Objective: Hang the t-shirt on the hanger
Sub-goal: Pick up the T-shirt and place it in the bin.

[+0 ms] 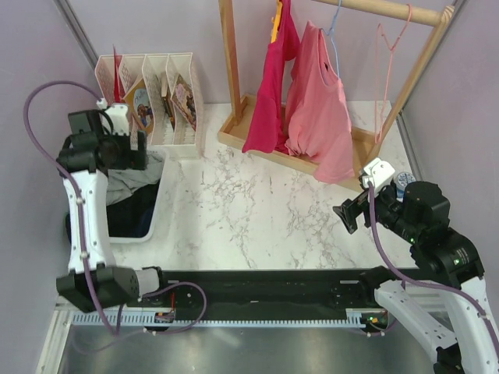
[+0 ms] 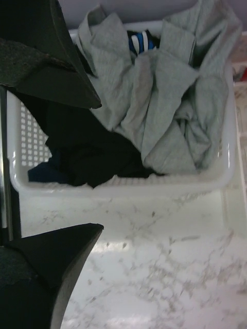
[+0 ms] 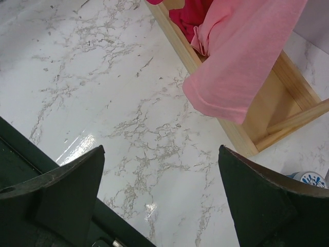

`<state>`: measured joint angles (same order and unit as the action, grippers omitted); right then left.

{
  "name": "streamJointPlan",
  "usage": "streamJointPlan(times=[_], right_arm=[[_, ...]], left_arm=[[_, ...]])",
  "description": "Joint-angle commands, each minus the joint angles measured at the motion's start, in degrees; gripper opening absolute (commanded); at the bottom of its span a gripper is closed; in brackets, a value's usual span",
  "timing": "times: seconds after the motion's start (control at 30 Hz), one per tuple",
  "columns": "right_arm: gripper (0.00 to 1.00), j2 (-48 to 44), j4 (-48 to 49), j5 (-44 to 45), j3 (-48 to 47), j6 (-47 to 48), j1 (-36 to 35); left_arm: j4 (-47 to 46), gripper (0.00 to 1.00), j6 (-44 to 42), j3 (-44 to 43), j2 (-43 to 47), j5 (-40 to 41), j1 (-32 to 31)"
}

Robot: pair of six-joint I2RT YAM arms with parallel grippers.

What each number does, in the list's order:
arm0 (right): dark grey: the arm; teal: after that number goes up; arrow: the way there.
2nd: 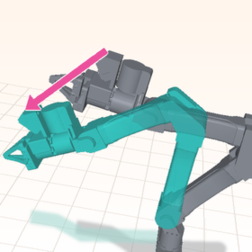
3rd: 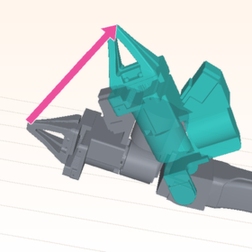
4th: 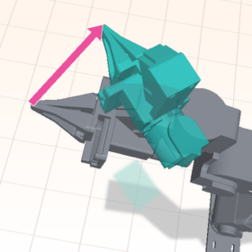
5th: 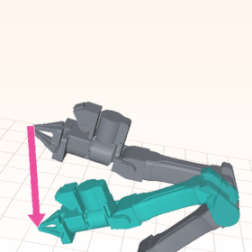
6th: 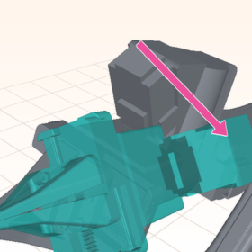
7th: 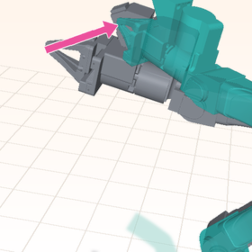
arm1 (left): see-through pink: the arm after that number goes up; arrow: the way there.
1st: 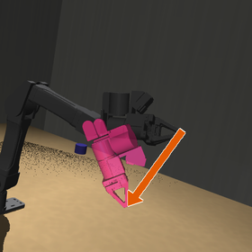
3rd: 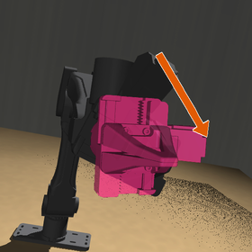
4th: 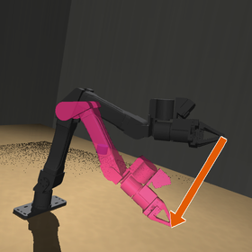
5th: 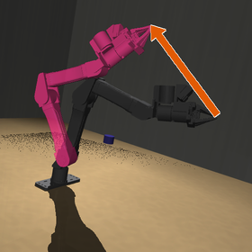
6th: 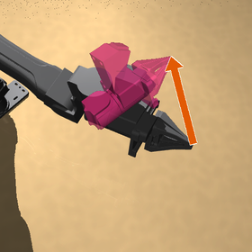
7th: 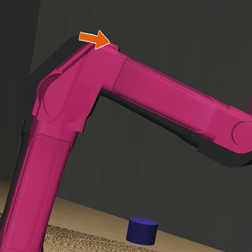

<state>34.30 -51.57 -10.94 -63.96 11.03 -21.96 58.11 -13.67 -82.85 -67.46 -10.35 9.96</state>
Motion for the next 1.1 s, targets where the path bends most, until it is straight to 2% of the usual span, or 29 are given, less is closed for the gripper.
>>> streamJointPlan(times=[0.0, 0.13, 0.23, 0.3, 0.4, 0.43, 0.53, 0.57, 0.63, 0.7, 0.77, 0.87, 0.97, 1.07], right_arm=[[0.98, 1.8, -1.7, -1.5, -3.2, 3.6, 0.2], [0.98, 3.3, -2.0, -1.9, -3.9, 4.5, 0.2], [0.99, 3.5, -2.0, -2.6, -3.9, 4.5, 0.2], [0.98, 3.6, -2.0, -2.7, -3.5, 4.4, 0.2], [0.98, 3.8, -2.0, -2.8, -3.5, 4.4, 0.2], [0.98, 3.8, -2.0, -2.7, -3.6, 4.5, 0.2], [0.98, 3.9, -1.9, -2.5, -4.1, 4.5, 0.2], [0.98, 3.9, -2.0, -2.4, -4.1, 4.5, 0.2], [0.98, 3.8, -1.9, -2.8, -3.8, 4.5, 0.2], [0.98, 3.8, -1.3, -2.9, -3.7, 4.1, 0.2], [0.98, 3.7, -0.7, -3.0, -3.7, 3.8, 0.2], [0.98, 3.8, -0.2, -3.0, -4.0, 3.6, 0.2], [0.98, 4.0, 0.2, -3.7, -4.1, 3.2, 0.2], [0.98, 4.2, 1.0, -4.4, -3.8, 2.5, 0.2]], left_arm=[[-1.7, 0.98, -7.8, -7.0, -13.3, 2.6, 9.5], [-4.4, 0.96, -12.1, -10.0, -22.2, 4.6, 14.3], [-6.7, 0.96, -13.6, -10.5, -27.4, 3.0, 16.1], [-10.2, 0.99, -14.7, -9.5, -29.4, 3.7, 16.1], [-12.3, 0.99, -15.7, -8.2, -33.3, 5.1, 16.1], [-12.3, 0.97, -16.2, -8.0, -34.0, 4.9, 16.1], [-12.2, 0.75, -17.5, -7.2, -34.8, 2.6, 16.0], [-12.1, 0.65, -17.9, -6.8, -33.7, 0.8, 16.1], [-10.9, 0.58, -18.4, -6.4, -32.2, -0.2, 16.1], [-9.2, 0.33, -19.3, -7.1, -30.5, -2.4, 16.1], [-6.1, 0.02, -19.6, -8.5, -29.1, -5.5, 16.1], [-0.3, 0.02, -21.6, -11.9, -23.9, -13.7, 15.5], [3.1, 0.02, -22.1, -17.2, -17.8, -17.9, 11.9], [3.2, 0.02, -19.5, -23.1, -11.1, -18.5, 3.7]])
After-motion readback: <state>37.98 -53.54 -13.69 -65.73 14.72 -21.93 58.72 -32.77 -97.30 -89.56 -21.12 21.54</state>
